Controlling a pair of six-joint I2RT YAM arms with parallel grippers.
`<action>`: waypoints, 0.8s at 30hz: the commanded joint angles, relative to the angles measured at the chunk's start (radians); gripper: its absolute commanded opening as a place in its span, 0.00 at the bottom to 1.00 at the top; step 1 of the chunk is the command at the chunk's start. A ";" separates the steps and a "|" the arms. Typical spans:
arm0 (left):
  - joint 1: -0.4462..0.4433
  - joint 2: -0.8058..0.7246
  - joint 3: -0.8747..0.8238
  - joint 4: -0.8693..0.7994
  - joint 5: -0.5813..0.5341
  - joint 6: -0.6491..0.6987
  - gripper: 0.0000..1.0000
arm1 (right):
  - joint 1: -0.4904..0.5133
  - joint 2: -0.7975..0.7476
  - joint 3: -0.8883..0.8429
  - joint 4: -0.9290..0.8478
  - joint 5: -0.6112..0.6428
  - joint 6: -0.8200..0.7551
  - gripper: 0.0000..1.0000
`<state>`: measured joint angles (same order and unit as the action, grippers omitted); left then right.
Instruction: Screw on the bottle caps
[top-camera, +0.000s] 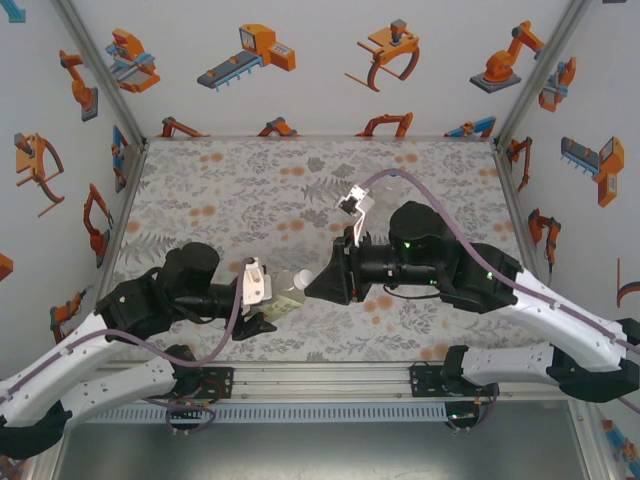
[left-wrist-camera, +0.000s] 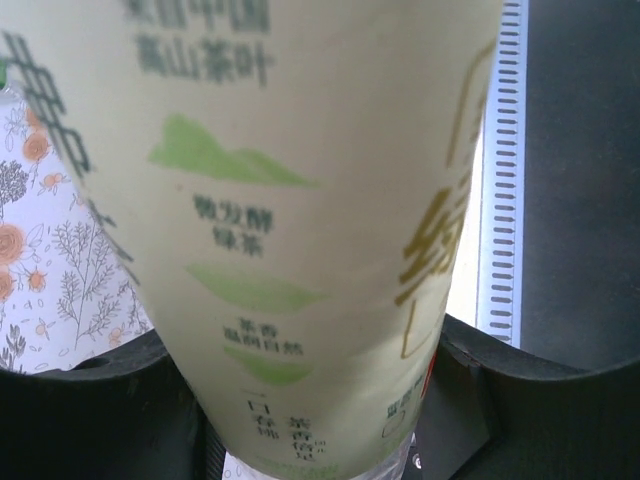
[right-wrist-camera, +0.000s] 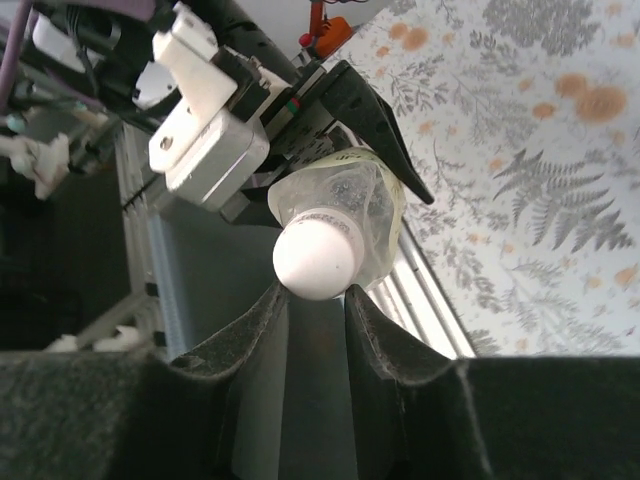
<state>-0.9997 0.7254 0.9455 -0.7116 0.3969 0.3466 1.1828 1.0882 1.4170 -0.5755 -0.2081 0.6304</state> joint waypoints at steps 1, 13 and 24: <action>-0.008 0.014 0.000 0.083 0.051 0.032 0.00 | 0.011 0.017 0.004 0.031 0.093 0.081 0.17; -0.007 0.016 0.007 0.032 0.108 0.048 0.00 | 0.012 -0.077 -0.002 -0.004 0.028 -0.467 0.55; -0.008 0.017 0.006 0.025 0.184 0.037 0.00 | 0.011 -0.038 0.033 0.000 -0.226 -0.808 0.57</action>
<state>-1.0012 0.7452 0.9451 -0.6891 0.5297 0.3737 1.1938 1.0267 1.4170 -0.5797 -0.3813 -0.0734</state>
